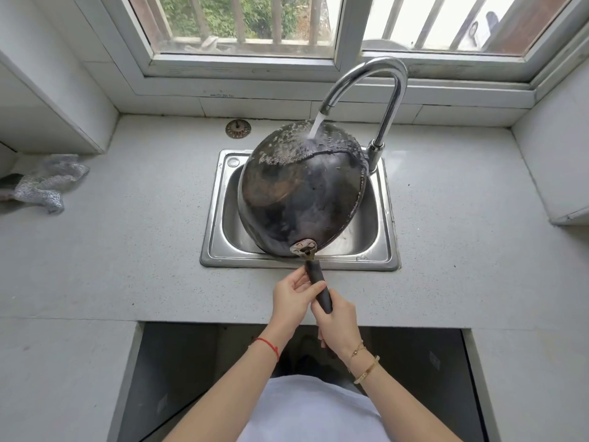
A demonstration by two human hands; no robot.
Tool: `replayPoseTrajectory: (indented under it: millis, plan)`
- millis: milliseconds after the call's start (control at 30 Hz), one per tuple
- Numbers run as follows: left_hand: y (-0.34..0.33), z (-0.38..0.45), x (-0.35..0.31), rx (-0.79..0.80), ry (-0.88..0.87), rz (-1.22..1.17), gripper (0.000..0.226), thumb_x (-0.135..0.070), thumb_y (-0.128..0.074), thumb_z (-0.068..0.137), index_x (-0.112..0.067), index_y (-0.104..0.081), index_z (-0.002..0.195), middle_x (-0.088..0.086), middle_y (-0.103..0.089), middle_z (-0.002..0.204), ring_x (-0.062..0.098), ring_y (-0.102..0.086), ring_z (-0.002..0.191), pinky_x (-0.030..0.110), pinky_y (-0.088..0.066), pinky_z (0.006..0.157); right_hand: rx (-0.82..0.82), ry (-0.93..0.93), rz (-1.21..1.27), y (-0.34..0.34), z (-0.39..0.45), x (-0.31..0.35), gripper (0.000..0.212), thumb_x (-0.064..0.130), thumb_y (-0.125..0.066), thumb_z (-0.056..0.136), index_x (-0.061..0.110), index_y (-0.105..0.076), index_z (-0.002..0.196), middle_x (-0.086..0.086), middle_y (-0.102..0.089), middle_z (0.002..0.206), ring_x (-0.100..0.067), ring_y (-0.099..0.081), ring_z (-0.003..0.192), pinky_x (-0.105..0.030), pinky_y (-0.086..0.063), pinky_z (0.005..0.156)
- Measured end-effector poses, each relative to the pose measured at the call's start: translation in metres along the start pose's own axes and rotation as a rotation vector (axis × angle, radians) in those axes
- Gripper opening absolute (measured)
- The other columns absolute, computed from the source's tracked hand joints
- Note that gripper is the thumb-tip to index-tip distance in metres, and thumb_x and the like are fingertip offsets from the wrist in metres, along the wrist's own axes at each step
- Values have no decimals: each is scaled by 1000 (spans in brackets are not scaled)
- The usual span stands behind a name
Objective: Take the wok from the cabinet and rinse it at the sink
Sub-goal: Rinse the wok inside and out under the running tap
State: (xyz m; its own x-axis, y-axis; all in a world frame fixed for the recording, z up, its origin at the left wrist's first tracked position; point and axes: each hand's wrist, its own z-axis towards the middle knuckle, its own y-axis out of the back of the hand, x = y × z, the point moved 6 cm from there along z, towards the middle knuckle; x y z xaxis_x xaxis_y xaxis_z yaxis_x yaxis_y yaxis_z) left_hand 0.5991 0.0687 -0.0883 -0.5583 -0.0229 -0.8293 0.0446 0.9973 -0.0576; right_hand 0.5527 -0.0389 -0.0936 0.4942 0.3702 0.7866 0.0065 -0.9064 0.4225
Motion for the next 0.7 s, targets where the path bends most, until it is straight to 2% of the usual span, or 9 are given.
replayPoseTrajectory:
  millis: [67, 167, 233, 400, 567, 700]
  plan:
    - [2, 0, 0, -12, -1, 21, 49, -6, -74, 83, -11, -60, 130, -8, -68, 107, -1, -64, 97, 10, -53, 77, 7, -9, 16, -4, 1, -2, 15, 27, -55, 99, 13, -59, 100, -18, -64, 73, -14, -56, 39, -24, -49, 37]
    - [0, 2, 0, -14, 2, 22, 50, -4, -75, 83, -9, -60, 130, -2, -69, 113, 8, -65, 105, 11, -54, 78, 13, -3, 24, -2, 3, -5, 15, 28, -55, 100, 13, -59, 100, -19, -64, 74, -14, -56, 39, -24, -49, 37]
    - [-2, 3, 0, -16, 13, 15, 51, -3, -75, 82, -8, -60, 130, 1, -69, 115, 7, -65, 102, 10, -54, 78, 14, 8, 27, 2, 4, -5, 14, 28, -56, 99, 14, -59, 101, -20, -64, 75, -14, -56, 41, -24, -50, 38]
    - [-3, 13, -4, -30, 8, 16, 54, -5, -78, 80, -7, -61, 131, 5, -70, 121, 11, -66, 109, 13, -54, 83, 23, 16, 39, 5, 12, 1, 15, 29, -56, 99, 14, -59, 99, -12, -62, 70, -14, -56, 41, -22, -49, 39]
    - [-1, 21, -16, -32, 0, 25, 52, -3, -78, 79, -6, -62, 129, 3, -71, 116, 4, -67, 97, 10, -54, 77, 12, 43, 110, 3, 19, 16, 14, 26, -54, 100, 22, -57, 87, -10, -60, 65, -13, -55, 38, -24, -49, 38]
    - [0, 27, -27, -14, -12, 47, 51, -4, -77, 80, -7, -62, 129, -2, -70, 110, -4, -65, 91, 6, -52, 69, -8, 25, 169, 0, 26, 22, 20, 24, -54, 101, 10, -58, 87, -12, -58, 62, -14, -55, 38, -26, -49, 38]
